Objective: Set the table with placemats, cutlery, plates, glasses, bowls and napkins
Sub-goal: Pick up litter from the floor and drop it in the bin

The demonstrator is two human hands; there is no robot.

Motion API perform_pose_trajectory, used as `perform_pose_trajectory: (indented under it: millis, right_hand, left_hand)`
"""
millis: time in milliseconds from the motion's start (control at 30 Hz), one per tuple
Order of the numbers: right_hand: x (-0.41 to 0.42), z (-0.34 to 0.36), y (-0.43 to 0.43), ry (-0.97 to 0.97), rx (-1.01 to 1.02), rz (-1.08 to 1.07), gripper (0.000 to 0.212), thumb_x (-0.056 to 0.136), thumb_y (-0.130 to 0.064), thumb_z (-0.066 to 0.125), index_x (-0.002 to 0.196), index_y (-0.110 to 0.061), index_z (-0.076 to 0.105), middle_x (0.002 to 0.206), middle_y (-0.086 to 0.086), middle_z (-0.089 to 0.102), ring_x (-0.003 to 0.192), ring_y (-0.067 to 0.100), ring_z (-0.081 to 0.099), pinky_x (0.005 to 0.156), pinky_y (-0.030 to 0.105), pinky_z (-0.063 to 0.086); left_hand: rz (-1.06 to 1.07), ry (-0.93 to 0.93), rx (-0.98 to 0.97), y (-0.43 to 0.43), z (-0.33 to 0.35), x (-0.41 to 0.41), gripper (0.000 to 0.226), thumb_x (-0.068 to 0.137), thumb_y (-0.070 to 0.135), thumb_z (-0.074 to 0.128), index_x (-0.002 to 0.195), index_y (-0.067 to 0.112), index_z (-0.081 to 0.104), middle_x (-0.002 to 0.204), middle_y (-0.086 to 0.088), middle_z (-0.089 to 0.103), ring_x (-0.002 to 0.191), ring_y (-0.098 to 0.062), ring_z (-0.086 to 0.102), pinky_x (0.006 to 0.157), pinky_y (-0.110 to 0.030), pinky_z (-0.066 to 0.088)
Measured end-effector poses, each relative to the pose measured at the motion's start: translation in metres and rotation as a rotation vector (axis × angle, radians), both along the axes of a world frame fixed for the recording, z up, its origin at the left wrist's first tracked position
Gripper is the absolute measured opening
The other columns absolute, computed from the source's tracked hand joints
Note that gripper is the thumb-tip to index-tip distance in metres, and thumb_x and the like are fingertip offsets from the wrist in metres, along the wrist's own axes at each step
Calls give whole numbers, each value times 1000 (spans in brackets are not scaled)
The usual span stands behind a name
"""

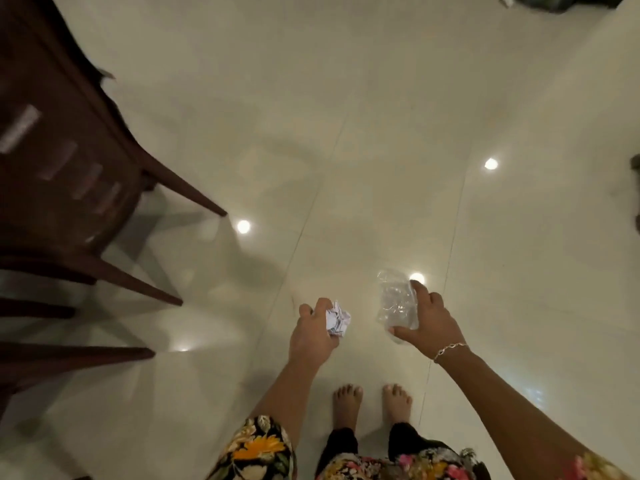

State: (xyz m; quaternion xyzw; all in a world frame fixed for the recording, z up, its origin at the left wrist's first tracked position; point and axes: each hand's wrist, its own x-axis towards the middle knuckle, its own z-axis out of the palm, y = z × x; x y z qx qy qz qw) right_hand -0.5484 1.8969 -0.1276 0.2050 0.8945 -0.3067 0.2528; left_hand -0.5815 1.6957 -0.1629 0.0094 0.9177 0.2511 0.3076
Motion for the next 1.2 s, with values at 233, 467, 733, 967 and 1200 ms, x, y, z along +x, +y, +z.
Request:
perform_pose_trajectory:
  millis: [233, 467, 733, 967, 1200]
  right_hand:
    - [24, 121, -22, 159, 59, 128, 91, 73, -35, 73, 144, -22, 17, 125, 12, 39, 107, 36, 52, 88, 35, 44]
    - [87, 177, -64, 282, 15, 396, 94, 72, -34, 73, 144, -20, 16, 128, 14, 38, 111, 34, 52, 91, 35, 43]
    - [195, 206, -159, 279, -80, 758, 92, 73, -36, 72, 144, -21, 15, 127, 13, 37, 110, 34, 52, 84, 33, 42]
    - [300, 213, -277, 273, -125, 1077, 93, 72, -36, 73, 144, -19, 16, 127, 13, 39, 112, 33, 50, 91, 34, 41]
    - [437, 205, -428, 244, -209, 1269, 92, 70, -36, 75, 142, -19, 21, 124, 13, 40, 108, 34, 54, 89, 35, 44]
  left_hand:
    - [173, 168, 92, -29, 120, 59, 53, 77, 13, 66, 124, 19, 43, 108, -3, 34, 92, -31, 59, 81, -35, 51]
    - [504, 334, 90, -74, 186, 182, 55, 78, 15, 67, 127, 18, 42, 106, -2, 33, 96, -31, 58, 82, -31, 46]
    - [945, 399, 83, -143, 221, 372, 52, 77, 14, 69, 123, 20, 46, 105, -2, 39, 98, -24, 57, 66, -20, 34]
    - [1309, 453, 44, -213, 233, 522, 54, 76, 18, 70, 124, 23, 45, 104, 0, 37, 83, -18, 53, 71, -22, 39]
    - [1536, 473, -52, -326, 242, 682, 53, 78, 20, 69, 125, 23, 43, 106, 1, 37, 82, -15, 50, 69, -19, 35]
